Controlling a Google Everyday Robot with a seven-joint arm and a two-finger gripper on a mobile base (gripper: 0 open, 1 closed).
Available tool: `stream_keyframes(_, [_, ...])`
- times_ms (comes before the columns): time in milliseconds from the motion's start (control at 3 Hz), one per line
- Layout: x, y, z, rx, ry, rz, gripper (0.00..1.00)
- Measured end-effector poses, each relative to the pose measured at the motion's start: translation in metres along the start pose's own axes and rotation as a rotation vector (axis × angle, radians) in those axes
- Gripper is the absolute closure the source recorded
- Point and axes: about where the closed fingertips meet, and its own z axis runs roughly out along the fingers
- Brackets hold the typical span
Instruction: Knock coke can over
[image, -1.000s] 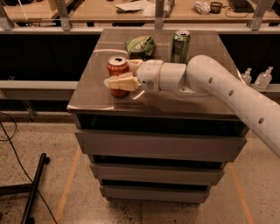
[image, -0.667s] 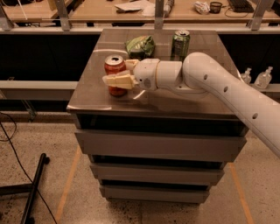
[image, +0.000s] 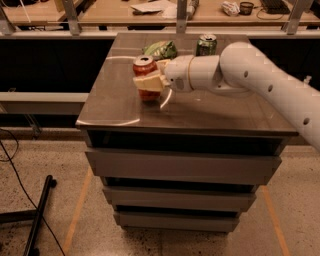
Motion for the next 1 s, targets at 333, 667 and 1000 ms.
stream_keyframes(333, [-0.005, -0.019, -0.036, 0.045, 0.17, -0.055, 1.0])
stream_keyframes(667, [-0.001, -0.026, -0.052, 0.033, 0.313, -0.104, 1.0])
stream_keyframes(1000, [0.003, -0.028, -0.061, -0.017, 0.434, -0.15, 1.0])
